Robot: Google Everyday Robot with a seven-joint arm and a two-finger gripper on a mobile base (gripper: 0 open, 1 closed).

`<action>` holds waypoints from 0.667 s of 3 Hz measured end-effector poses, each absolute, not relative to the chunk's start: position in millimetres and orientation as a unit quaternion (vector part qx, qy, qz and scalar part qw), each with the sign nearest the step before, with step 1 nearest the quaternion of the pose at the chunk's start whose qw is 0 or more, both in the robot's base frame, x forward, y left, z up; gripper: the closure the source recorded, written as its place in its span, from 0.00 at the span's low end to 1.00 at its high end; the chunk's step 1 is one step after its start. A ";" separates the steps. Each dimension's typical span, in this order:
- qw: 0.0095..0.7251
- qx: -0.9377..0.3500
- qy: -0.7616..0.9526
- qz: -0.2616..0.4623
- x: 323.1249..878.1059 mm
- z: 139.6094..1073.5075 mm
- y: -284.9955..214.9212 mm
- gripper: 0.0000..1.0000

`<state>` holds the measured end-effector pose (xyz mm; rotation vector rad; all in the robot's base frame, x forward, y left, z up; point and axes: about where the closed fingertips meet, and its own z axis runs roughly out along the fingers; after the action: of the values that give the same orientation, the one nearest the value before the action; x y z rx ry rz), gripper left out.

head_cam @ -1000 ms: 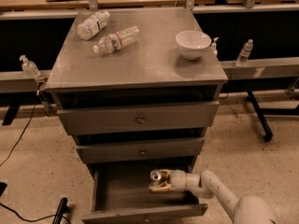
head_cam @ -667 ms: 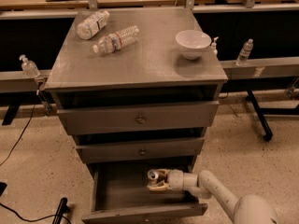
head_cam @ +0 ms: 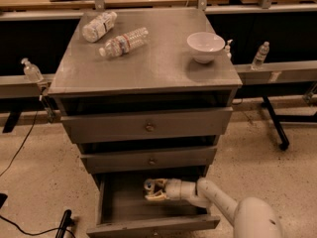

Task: Place redbull can into bottom drawer

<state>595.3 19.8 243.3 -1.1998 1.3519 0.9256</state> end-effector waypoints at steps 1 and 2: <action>0.502 -0.496 0.583 0.404 601.2 219.9 29.0 0.85; 0.483 -0.495 0.597 0.406 604.9 204.8 27.9 0.54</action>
Offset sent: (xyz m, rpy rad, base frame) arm 0.0136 0.0031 -0.0493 -0.0855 0.1265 0.0077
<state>604.9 27.9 204.8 -1.2056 1.4554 0.9881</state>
